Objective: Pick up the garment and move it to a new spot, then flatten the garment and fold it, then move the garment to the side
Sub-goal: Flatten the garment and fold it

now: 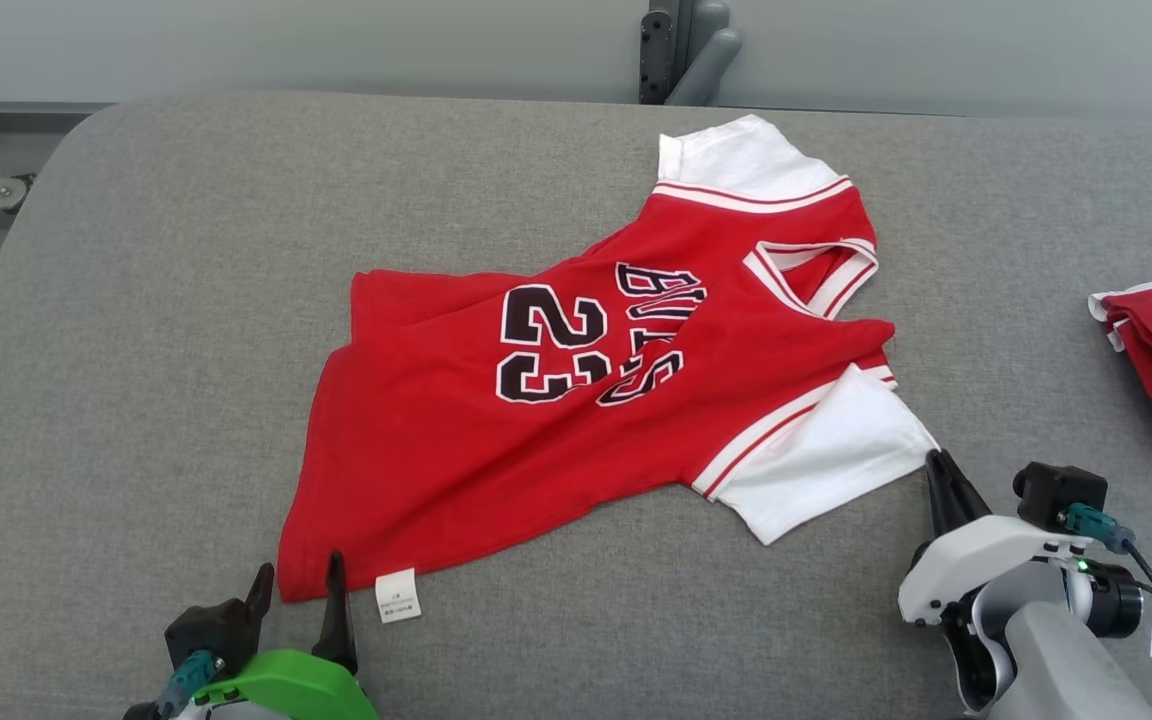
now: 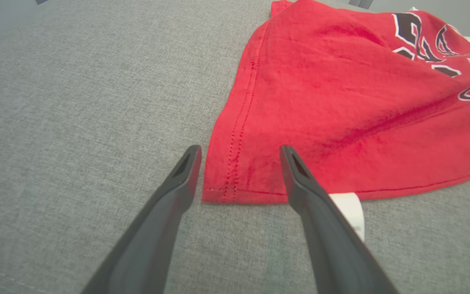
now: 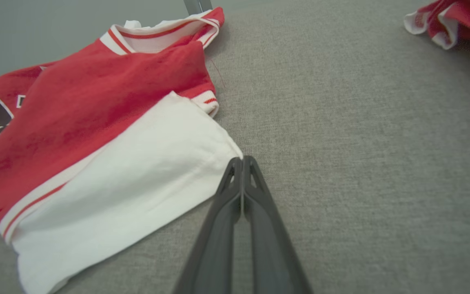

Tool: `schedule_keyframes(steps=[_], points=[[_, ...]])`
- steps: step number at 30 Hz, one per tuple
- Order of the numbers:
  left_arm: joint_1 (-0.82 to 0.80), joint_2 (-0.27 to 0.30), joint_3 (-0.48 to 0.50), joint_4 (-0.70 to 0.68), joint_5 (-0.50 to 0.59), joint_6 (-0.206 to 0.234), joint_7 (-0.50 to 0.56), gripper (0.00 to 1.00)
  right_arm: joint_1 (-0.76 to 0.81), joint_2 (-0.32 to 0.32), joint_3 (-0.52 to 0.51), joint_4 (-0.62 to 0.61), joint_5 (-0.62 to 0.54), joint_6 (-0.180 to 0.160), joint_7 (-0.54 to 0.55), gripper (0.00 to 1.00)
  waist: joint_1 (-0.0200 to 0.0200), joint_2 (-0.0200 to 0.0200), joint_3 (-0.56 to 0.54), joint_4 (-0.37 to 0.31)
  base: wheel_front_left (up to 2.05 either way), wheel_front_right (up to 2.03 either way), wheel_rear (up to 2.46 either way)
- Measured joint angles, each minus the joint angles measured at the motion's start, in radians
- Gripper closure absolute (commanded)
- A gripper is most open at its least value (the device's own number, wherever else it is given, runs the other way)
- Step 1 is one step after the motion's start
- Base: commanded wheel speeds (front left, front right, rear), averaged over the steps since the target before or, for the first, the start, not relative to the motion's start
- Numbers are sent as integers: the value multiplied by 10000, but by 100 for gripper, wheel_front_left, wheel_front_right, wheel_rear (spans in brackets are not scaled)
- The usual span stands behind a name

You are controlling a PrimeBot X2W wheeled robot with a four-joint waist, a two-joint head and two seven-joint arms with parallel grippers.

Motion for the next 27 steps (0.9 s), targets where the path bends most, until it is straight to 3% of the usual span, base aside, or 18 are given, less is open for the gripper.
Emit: schedule_keyframes(steps=[6, 7, 8, 19, 27], points=[[216, -2, 153, 65, 0, -12, 0, 0, 705, 81, 151, -462, 314, 2, 0, 98, 0, 0, -287, -382, 0, 0, 0], [248, 2, 194, 65, 8, -12, 0, 0, 816, 81, 165, -535, 334, 2, 0, 16, 0, 0, -335, -468, 0, 0, 0], [267, 0, 228, 67, 17, -12, 0, 0, 909, 84, 155, -644, 410, 0, 0, 0, 0, 0, -383, -554, 0, 0, 0], [618, -2, 604, -79, 368, 50, 0, 0, 1575, 174, 320, -1659, 387, 2, 0, 0, 0, 0, -1006, -1328, 0, 0, 0], [929, -2, 663, -639, 1206, 52, 0, 0, 1911, 219, 426, -2462, 178, 0, 0, 0, 0, 0, -1365, -1733, 0, 0, 0]])
